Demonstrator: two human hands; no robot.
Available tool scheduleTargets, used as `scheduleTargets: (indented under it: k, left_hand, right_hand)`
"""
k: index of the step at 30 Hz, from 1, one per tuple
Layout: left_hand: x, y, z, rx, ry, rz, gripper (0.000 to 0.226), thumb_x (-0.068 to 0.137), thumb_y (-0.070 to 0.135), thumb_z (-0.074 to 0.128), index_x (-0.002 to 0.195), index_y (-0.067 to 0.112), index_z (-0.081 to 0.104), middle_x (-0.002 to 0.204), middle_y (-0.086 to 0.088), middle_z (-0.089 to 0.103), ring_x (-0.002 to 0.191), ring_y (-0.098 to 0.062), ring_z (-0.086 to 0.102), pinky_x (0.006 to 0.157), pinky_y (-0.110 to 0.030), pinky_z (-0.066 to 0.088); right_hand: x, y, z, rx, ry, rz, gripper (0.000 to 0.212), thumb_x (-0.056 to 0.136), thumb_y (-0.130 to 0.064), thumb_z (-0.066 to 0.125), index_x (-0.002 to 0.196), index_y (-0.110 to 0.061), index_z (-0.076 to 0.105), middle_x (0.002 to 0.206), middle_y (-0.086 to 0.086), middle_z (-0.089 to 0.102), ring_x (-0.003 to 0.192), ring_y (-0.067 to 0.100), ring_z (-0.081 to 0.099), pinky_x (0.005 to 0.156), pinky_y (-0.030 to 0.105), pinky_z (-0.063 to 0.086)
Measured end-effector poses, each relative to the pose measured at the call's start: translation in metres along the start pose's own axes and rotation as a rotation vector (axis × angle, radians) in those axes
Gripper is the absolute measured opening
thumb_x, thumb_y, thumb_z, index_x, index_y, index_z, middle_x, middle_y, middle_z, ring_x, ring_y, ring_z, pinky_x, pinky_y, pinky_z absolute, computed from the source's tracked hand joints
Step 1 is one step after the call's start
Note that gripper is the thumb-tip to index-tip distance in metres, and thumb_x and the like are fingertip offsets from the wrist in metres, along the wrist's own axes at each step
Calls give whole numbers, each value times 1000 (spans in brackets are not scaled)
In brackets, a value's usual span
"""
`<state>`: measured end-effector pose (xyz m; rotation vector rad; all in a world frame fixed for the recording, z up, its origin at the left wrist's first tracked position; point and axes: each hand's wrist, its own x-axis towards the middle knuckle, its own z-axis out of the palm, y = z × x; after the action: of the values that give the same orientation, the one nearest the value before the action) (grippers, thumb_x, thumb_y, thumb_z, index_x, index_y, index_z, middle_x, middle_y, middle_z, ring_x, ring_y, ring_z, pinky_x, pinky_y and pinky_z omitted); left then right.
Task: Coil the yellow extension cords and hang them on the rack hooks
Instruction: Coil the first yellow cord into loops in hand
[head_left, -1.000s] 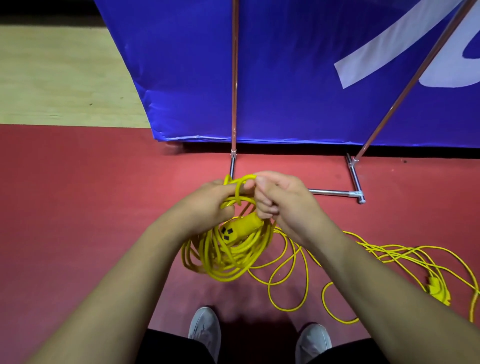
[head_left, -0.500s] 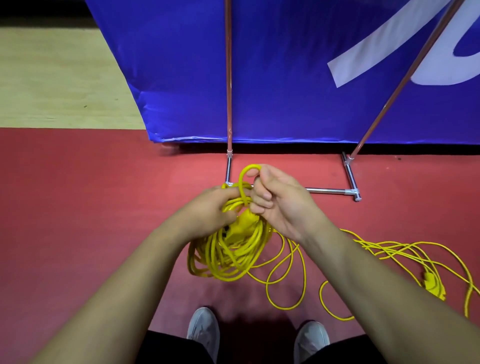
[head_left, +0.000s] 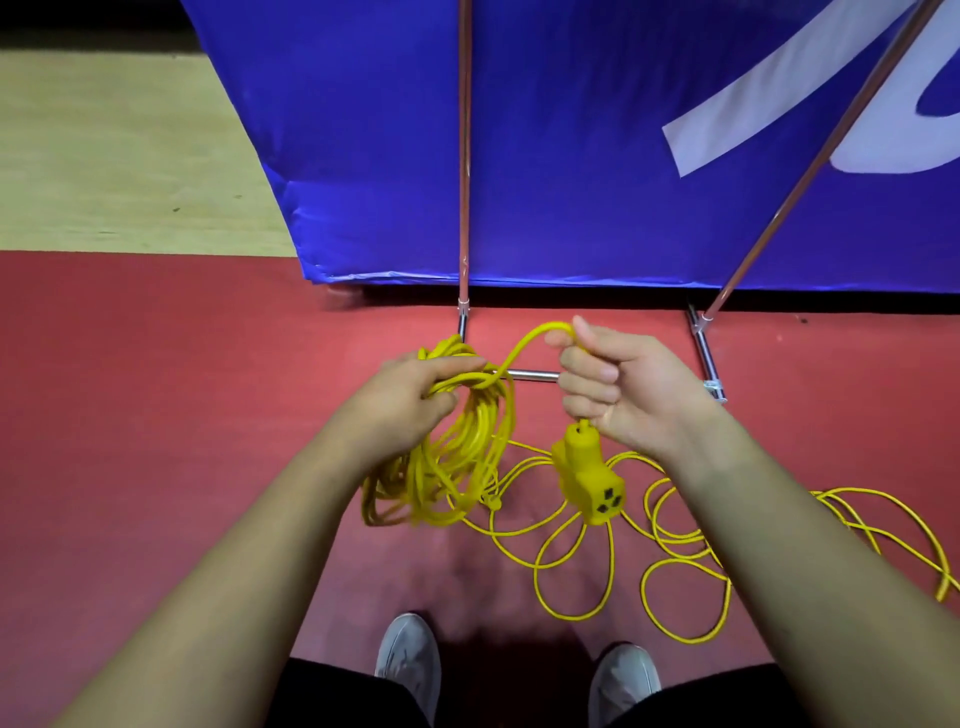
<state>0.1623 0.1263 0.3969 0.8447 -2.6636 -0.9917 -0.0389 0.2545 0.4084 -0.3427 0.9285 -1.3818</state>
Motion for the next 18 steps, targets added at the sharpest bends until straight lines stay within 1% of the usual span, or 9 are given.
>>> scheduleTargets:
  k: [2,4,7,8,10,11,13,15,18]
  left_hand:
    - [0,-3,-2,54,26,-22,48,91,12,57,133,35,55,96,6,48,96,-13,45,87,-13,30]
    - [0,-6,-7,50,64,-10,50,90,12,57,132,39,54,97,5,48,90,-9,46,84,-13,31]
    - [-1,-7,-15,-24,59,40,50,89,14,59,128,46,55,93,11,51,74,4,53,73,-10,35]
    - [-1,-5,-16,-65,37,61,49,90,15,60,127,46,56,96,9,55,73,6,54,72,-13,37]
    - [-3,4,-17,-167,-13,139,43,90,17,60,126,41,59,107,6,62,86,6,58,78,-17,42]
    - [-4,10,-15,-210,-46,185,41,90,16,60,126,36,59,115,8,62,98,4,58,86,-17,43]
    - [-4,22,-10,-258,-112,262,41,90,9,62,127,26,59,122,9,62,113,-3,56,97,-20,41]
    - [-4,30,-7,-295,-154,295,42,88,0,62,124,21,58,115,6,63,106,-7,59,92,-25,45]
    - [-6,33,-11,-383,-179,248,43,85,-1,63,118,25,52,95,2,61,78,-18,57,72,-32,49]
  right_hand:
    - [0,9,-8,-359,110,-21,24,97,-19,47,88,-3,62,46,-3,32,41,11,29,45,25,23]
    - [1,17,-17,-781,285,-18,26,98,-11,47,80,-4,64,49,0,42,46,17,39,49,27,31]
    - [2,20,-24,-1047,454,21,15,91,-6,54,80,-7,64,58,6,51,54,21,47,52,27,37]
    - [1,18,-23,-1084,452,14,6,88,-8,60,91,-8,65,66,7,54,58,22,49,53,28,38]
    - [0,17,-15,-1178,355,-68,55,80,-19,75,129,-21,51,98,5,55,78,22,56,63,29,45]
    - [0,17,-9,-1236,283,-151,81,74,-26,81,142,-31,37,118,1,49,96,18,56,76,29,49]
    - [0,21,7,-1274,122,-325,103,69,-32,86,149,-40,21,141,-7,36,126,4,43,101,17,39]
    - [5,24,13,-1285,50,-473,94,71,-22,84,148,-32,31,143,-7,41,129,-3,40,103,9,31]
    - [5,19,13,-1318,84,-560,67,68,-7,76,129,-22,52,119,-8,59,100,-3,54,86,12,40]
